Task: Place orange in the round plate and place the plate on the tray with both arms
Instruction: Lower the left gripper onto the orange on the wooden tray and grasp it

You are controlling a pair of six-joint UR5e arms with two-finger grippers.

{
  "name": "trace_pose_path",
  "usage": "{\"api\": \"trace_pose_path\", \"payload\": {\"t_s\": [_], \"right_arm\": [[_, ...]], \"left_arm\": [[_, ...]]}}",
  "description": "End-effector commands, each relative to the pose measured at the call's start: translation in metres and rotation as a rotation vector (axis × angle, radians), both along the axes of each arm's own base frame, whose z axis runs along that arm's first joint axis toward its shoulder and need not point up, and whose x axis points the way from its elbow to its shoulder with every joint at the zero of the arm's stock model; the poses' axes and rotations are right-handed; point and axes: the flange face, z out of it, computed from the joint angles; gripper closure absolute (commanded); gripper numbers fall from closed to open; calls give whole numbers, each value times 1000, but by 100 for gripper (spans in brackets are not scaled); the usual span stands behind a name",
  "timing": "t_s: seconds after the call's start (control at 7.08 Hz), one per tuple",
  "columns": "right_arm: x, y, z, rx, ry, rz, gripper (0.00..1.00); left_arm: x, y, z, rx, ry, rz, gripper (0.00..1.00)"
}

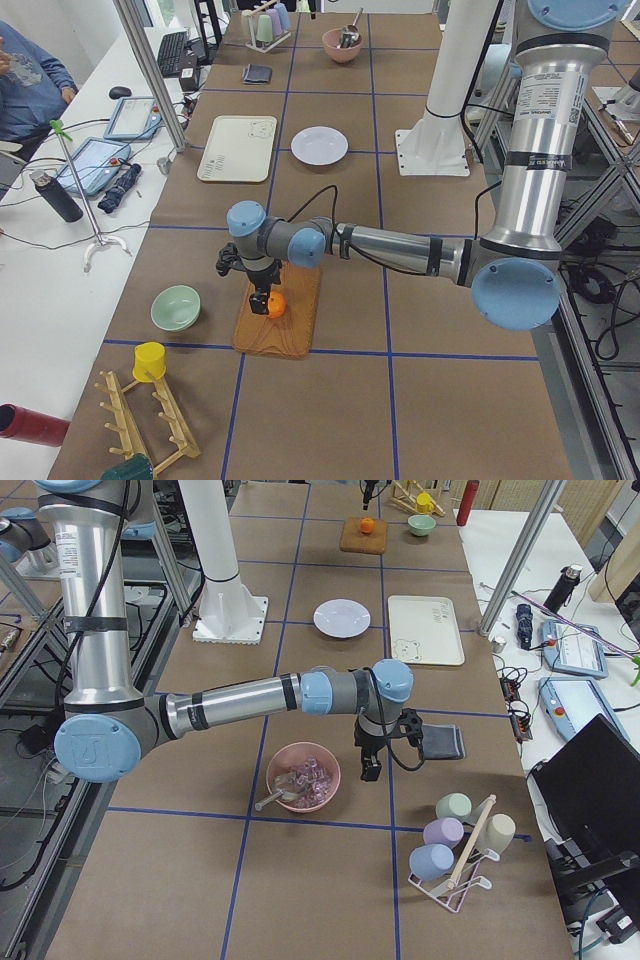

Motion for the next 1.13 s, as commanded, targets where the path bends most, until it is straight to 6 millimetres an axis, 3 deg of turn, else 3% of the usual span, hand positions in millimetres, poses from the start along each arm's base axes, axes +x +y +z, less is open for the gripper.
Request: {"api": "trace_pose_path", "payload": {"t_s": [0.0, 0.28, 0.71, 0.99], "right_arm": [[0, 0, 0, 0, -1, 0, 0], [0, 0, -1, 1, -2, 0, 0], [-1, -1, -2, 2, -2, -1, 0], [-1, 0, -1, 1, -2, -2, 0]], "left_arm": [[24, -4, 9, -22, 17, -48, 2], [33, -2, 20, -31, 13, -37, 2], [42, -2, 23, -30, 13, -28, 2], [45, -1, 40, -29, 22, -46, 2]]}}
